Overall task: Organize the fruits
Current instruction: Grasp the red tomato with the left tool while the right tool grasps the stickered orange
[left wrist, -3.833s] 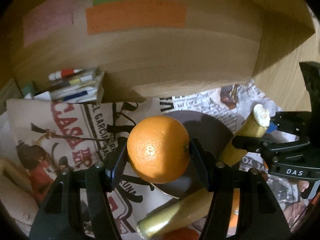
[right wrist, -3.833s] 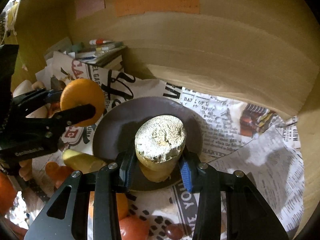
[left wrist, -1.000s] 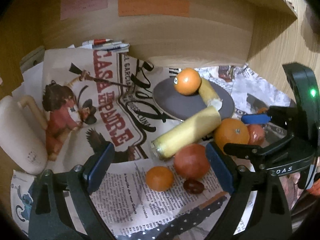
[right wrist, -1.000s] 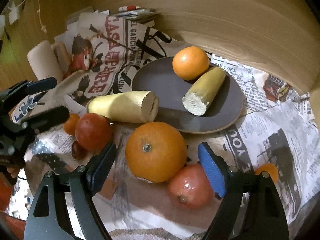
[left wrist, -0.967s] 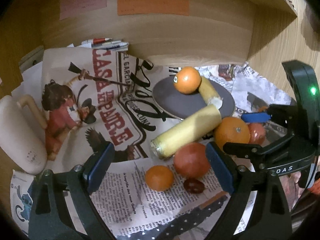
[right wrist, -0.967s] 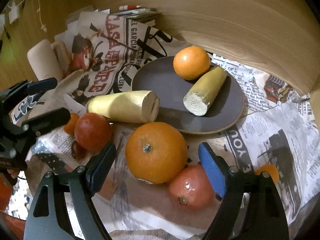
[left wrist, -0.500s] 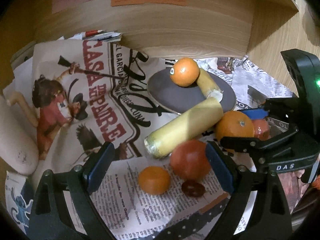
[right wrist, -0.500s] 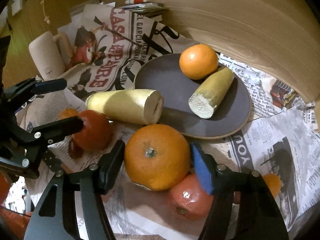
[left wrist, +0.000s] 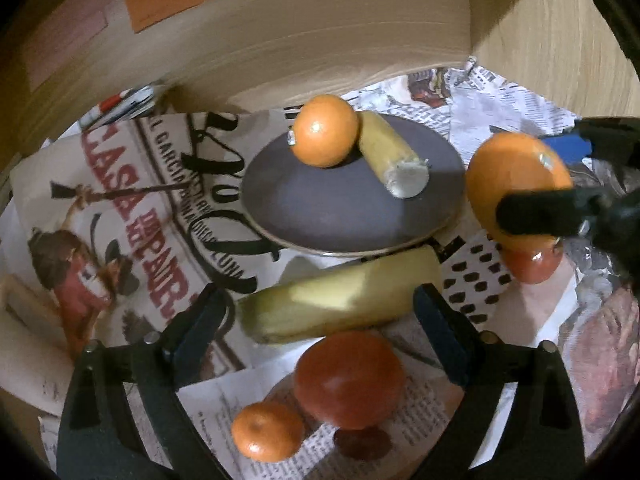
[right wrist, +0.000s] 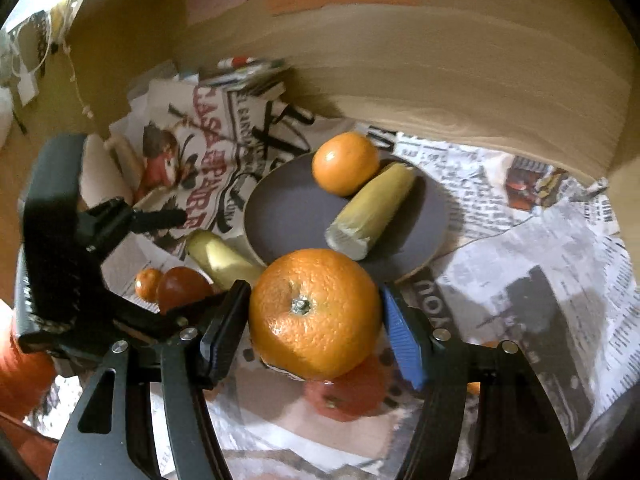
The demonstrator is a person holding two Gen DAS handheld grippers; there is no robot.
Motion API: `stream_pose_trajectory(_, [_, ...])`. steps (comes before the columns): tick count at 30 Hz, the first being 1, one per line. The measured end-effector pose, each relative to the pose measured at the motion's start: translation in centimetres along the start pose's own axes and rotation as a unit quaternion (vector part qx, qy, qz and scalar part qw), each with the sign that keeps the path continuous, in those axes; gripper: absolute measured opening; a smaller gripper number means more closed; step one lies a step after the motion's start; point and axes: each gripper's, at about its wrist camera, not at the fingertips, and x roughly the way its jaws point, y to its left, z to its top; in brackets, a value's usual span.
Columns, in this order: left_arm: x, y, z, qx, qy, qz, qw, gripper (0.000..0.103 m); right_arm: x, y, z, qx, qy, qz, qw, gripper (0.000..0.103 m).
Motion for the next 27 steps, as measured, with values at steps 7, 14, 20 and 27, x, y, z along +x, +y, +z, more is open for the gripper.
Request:
stream_pose_trajectory(7, [-1.7,0.4,-0.7,-0.015,-0.023,0.004,0.9996,0.097,-1.3,-1.7,-0.4,0.019,-0.014,-0.001,1.000,0.062])
stream_pose_trajectory(14, [-3.4,1.7,-2.0,-0.041,-0.034,-0.021,0.9984,0.083,-1.5,-2.6,-1.0,0.034,-0.016,0.008,0.999,0.062])
stream_pose_trajectory(20, [-3.0,1.4,-2.2,-0.040,-0.022,-0.038,0.9982,0.064,-1.7,-2.5,-1.2,0.039,-0.019,0.010,0.999,0.062])
stream_pose_trajectory(27, [-2.2,0.3,-2.6,-0.030,0.001,-0.052,0.9982,0.063,-1.8,-2.7,-1.3,0.039,-0.019,0.010,0.999,0.062])
